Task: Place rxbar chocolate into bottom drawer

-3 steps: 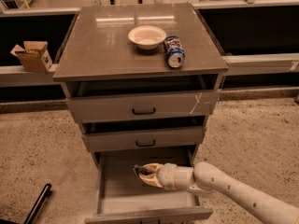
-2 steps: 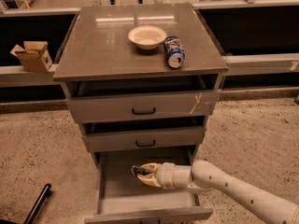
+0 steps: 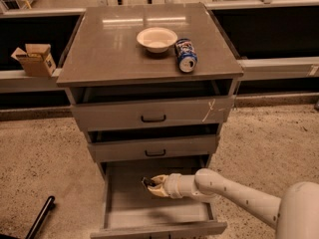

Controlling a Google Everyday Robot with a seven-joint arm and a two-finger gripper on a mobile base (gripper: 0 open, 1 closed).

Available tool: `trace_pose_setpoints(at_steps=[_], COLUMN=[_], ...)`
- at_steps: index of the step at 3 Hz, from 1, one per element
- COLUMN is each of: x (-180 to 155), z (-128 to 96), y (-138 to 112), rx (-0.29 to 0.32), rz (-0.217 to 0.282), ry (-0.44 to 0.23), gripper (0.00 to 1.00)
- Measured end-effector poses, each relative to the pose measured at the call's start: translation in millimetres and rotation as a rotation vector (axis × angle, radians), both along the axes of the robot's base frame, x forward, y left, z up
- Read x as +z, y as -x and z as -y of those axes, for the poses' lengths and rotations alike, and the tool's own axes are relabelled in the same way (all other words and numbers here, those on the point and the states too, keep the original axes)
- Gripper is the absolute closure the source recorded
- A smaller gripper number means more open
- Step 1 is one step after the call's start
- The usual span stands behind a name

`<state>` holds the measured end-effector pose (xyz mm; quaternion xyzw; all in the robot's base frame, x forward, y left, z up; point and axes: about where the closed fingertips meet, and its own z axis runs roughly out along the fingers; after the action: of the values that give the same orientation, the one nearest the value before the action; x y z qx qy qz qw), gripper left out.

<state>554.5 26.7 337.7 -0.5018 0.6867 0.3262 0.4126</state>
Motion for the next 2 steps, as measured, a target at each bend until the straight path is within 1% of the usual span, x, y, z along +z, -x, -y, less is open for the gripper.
trace_pose_setpoints(at_steps=[1, 2], x=[-58.0, -102.6], z=[5.3, 12.2], y=[-13.1, -20.3], rx=[-0.011, -0.011], rz=[-0.054, -0.092], ry=[0.035, 0.041], gripper=[1.00, 1.00])
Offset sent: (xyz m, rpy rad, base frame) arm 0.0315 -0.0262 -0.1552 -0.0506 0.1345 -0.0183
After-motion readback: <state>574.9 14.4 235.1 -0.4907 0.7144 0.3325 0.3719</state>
